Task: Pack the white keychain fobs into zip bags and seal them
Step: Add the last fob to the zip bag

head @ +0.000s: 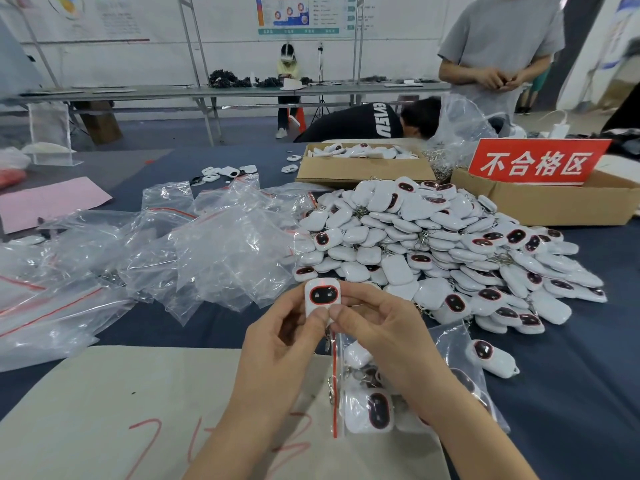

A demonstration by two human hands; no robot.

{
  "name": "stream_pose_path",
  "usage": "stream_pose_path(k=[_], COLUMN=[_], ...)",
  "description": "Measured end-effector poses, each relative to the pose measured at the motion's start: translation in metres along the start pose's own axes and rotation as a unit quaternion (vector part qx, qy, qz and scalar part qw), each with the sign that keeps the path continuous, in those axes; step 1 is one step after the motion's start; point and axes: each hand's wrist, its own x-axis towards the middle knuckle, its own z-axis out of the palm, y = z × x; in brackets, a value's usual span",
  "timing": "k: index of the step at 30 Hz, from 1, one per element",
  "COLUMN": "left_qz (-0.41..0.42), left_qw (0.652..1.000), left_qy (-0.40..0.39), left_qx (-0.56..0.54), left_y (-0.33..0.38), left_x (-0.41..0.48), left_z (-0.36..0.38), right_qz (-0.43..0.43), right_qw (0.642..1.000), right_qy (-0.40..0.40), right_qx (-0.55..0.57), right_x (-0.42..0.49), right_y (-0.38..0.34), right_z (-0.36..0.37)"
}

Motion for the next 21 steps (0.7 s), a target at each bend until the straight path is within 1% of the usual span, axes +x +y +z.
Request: stream_pose_path(k=[3,5,6,9,10,11,15,17,21], left_qz=[-0.034,-0.039,-0.028,0.045,0.067,0.077,0.052,0.055,0.061], left_qw=[0.997,0.996,0.997,0.995,0.992,0.992,0.998,0.997,0.996], left_qy=[0.029,0.037,0.039,0.038,0.037,0.036,0.036,0.050,0.063], left_qx=[-0.065,-0.071,-0.053,0.076,0.100,0.097,0.012,0.005,0.030], left_y=[0.000,0.001,0.001,0.002,0.002,0.002,0.008,0.011,0.011], left_x=[0.001,0.001,0.001,-0.001,-0.002,-0.003,-0.006,-0.007,-0.007], left_z=[0.003,0.003,0.002,-0.001,0.000,0.001,0.009,0.011,0.008], right_qz=[-0.003,-0.011,-0.014,-0.034,-0.043,-0.048,-0.044,-0.043,-0.061], right_qw=[1.000,1.000,1.000,0.999,0.999,0.999,0.997,0.995,0.994], right_qy=[0.010,0.007,0.001,-0.010,-0.012,-0.014,-0.030,-0.035,-0.030], right_qx=[0.006,-0.003,-0.008,-0.029,-0.023,-0.008,0.064,0.080,0.082], right_x=[0.001,0.001,0.000,-0.002,-0.003,-0.003,-0.006,-0.007,-0.008], right_y=[0.001,0.002,0.002,0.003,0.002,0.002,0.002,0.003,0.004], right_z=[-0.001,-0.002,-0.002,-0.001,0.000,0.001,0.001,0.002,0.006])
